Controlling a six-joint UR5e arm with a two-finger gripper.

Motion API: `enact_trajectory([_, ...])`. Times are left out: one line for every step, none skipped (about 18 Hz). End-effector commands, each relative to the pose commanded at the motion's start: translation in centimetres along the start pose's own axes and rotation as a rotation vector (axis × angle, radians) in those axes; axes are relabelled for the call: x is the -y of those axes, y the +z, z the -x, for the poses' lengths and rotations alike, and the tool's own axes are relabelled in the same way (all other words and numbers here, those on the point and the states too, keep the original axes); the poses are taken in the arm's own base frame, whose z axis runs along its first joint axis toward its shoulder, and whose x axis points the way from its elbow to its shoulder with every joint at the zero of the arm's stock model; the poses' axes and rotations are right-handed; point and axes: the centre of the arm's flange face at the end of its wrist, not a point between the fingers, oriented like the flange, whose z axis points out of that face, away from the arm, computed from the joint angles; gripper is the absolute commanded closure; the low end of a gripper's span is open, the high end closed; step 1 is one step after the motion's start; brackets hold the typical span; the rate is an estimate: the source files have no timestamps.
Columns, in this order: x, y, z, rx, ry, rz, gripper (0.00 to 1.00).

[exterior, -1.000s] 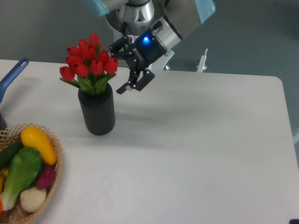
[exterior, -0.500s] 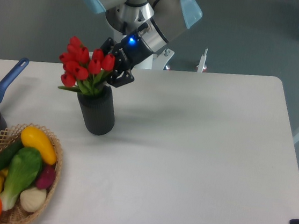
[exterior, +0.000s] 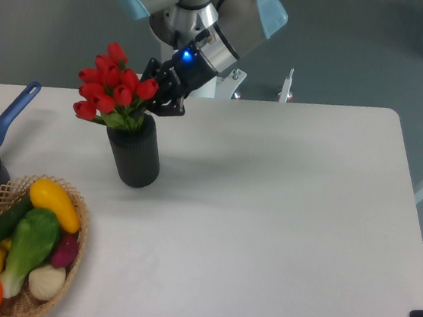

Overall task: Pick up the flowers from the vase
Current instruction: 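Lower the gripper onto the tulip stems and close it, then lift the gripped tulips straight up out of the vase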

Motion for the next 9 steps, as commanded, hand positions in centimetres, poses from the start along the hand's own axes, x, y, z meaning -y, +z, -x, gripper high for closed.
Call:
enact_trajectory([0.5,-0.3,0.3,0.002,-0.009,-0.009,1.00])
enact_trajectory([1.1,-0.6,0.6,0.003,-0.014,-0.018,1.00])
enact_trajectory([1.7,-1.1,0.9,0.006,-0.019,-0.028,1.00])
enact_trajectory([2.3,-1.4,1.2,0.003,-0.030,-0.035,1.00])
enact_trajectory([2.9,-1.8,1.4,0.000,-0.040,-0.036,1.00])
enact_trajectory([3.4,-2.2,1.7,-0.004,-0.053,-0.037,1.00])
enact_trajectory([4.0,-2.6,1.9,-0.009,-0.069,-0.037,1.00])
enact_trajectory([4.5,-3.0,1.9,-0.014,-0.087,-0.039,1.00])
enact_trajectory([5.0,-3.1,1.8,-0.022,-0.097,-0.041,1.00])
